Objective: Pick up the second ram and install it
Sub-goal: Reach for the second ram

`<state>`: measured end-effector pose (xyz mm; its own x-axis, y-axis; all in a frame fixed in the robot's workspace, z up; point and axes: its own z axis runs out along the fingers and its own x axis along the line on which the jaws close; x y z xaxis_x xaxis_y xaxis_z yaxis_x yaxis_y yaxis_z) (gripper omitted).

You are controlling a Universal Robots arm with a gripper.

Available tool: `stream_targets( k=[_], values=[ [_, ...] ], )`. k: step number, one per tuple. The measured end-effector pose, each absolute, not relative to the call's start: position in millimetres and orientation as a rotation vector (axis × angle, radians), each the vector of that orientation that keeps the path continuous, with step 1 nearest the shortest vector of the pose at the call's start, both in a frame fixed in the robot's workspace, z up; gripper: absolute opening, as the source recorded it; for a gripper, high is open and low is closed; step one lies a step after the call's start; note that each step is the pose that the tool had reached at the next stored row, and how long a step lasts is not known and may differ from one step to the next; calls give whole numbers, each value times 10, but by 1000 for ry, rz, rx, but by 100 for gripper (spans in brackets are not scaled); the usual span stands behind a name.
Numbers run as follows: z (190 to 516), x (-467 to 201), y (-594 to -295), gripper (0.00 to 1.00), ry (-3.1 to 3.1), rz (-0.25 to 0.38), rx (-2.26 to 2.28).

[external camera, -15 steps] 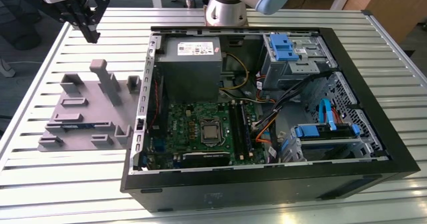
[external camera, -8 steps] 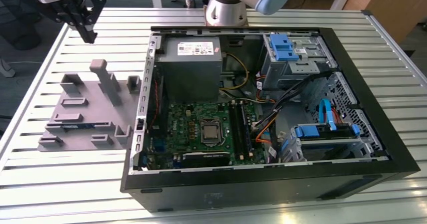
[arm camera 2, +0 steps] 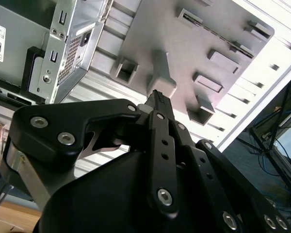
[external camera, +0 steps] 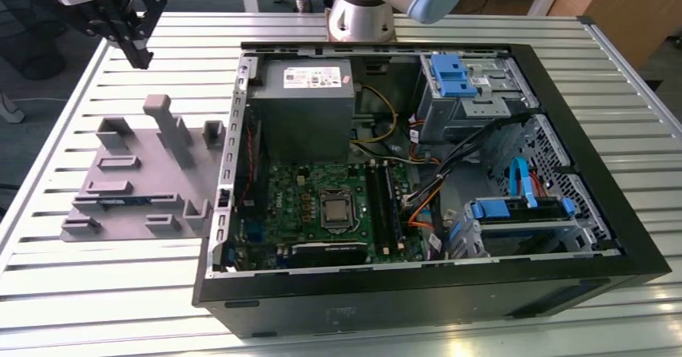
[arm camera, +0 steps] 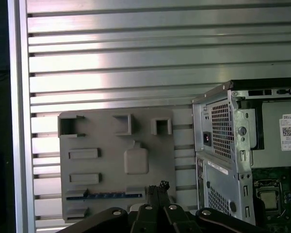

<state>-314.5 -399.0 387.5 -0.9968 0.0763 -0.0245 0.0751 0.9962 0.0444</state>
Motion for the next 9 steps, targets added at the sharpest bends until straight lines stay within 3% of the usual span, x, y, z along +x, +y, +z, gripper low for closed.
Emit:
stream_targets(
  k=[9],
  values=[
    [3876, -3175, -3989, 11, 3113, 68, 118]
  ],
)
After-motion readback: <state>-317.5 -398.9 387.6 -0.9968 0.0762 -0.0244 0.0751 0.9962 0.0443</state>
